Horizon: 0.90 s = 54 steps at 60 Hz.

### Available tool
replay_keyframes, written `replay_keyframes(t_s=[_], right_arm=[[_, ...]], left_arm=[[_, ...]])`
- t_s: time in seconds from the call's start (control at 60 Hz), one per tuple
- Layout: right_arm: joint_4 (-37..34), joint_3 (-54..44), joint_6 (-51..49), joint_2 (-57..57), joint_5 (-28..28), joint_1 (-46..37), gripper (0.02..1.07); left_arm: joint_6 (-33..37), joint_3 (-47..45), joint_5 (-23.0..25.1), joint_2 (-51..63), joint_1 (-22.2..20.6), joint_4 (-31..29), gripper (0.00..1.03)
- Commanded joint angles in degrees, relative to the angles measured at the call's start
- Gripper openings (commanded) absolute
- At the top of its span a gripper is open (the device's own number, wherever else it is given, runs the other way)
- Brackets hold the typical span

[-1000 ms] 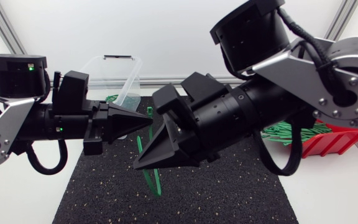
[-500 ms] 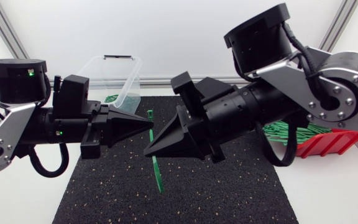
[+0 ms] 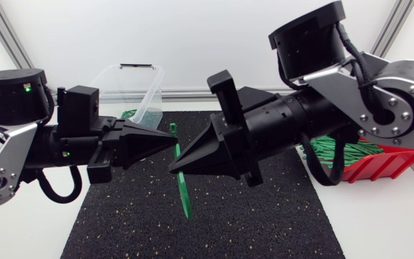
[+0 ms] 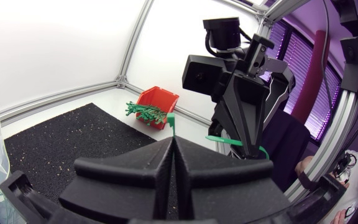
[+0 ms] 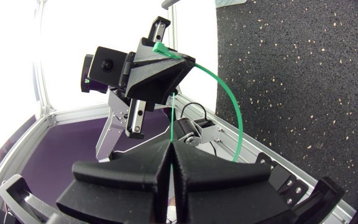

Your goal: Take a green cable tie from the red box, thread the tail through the head to close it, then place it in the transparent bin on the left.

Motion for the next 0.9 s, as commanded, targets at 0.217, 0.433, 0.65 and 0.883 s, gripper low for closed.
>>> replay_keyframes(t_s=[0.217,0.433,0.65,0.883], right_arm=[[3.4,-2.2,4.5,-1.7,-0.9,-0.1,0.07],[4.9,-2.9,5.2,-2.0,-0.9,-0.2,0.07],[6.2,-4.1,5.3,-2.5,-1.2,-0.1,0.07],[6.6,-4.1,5.2,-3.1,-1.2,0.7,0.07]], left_arm=[[-3.8,-2.3,2.2,-0.6,0.4,3.1,0.03],[-3.8,-3.8,2.2,-1.5,-0.9,4.2,0.03],[-3.3,-4.8,2.1,-3.1,-2.5,5.5,0.03],[-3.1,-5.9,1.1,-4.2,-3.8,6.6,0.03]])
